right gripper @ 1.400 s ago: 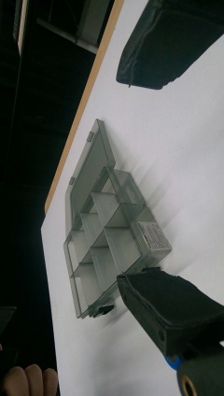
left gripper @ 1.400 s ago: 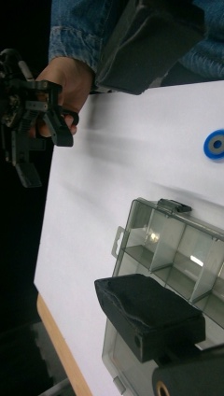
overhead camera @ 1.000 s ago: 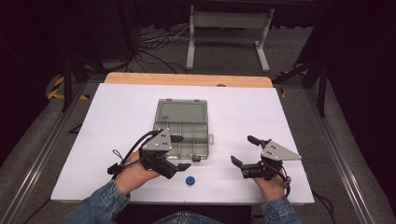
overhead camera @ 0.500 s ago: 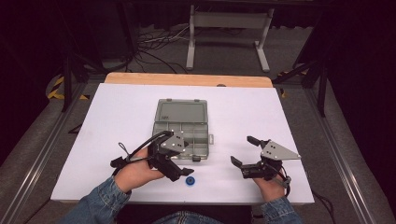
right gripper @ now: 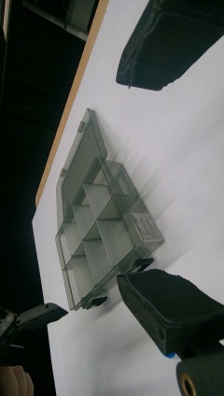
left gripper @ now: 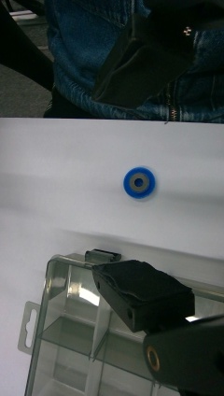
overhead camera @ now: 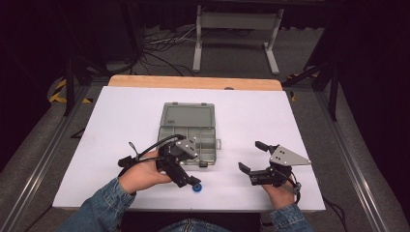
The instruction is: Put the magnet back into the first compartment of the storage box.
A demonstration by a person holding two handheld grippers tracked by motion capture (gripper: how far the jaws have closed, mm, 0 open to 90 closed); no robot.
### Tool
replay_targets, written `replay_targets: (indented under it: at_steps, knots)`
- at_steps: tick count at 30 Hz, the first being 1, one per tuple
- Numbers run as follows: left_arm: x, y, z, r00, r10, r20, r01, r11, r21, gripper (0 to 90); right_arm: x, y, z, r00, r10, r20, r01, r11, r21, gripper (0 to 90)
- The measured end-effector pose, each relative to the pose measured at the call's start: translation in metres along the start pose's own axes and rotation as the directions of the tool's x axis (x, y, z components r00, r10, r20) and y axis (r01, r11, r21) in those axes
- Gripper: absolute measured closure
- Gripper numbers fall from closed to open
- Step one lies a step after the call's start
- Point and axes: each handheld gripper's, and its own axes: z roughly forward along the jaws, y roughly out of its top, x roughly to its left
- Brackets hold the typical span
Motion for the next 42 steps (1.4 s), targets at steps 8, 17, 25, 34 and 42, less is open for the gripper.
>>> replay_targets:
  at_steps: [8,17,25,34,42]
  knots:
    - [-0.006,-0.003,0.01,0.9996,0.028,-0.004,-0.028,0.9995,-0.013,20.2,0.0,0.0,0.0,1.0,0.0,-0.009,0.0,1.0,-0.001,5.7]
    - [-0.009,-0.008,0.031,0.9989,0.031,0.034,-0.033,0.9979,0.055,24.4,0.0,0.0,0.0,1.0,-0.002,-0.009,0.002,1.0,0.004,5.7]
    - [-0.009,-0.011,0.044,0.9987,0.033,0.04,-0.038,0.9935,0.108,26.4,0.0,0.0,0.0,0.9999,0.003,-0.012,-0.003,1.0,0.001,5.7]
    - [-0.009,-0.013,0.054,0.9989,0.038,0.026,-0.041,0.9897,0.137,30.7,0.0,-0.001,0.001,0.9999,0.002,-0.013,-0.002,1.0,0.003,5.7]
    - [-0.009,-0.016,0.062,0.9992,0.04,0.008,-0.041,0.9858,0.163,34.7,0.0,-0.001,0.001,0.9999,0.004,-0.014,-0.004,1.0,0.004,5.7]
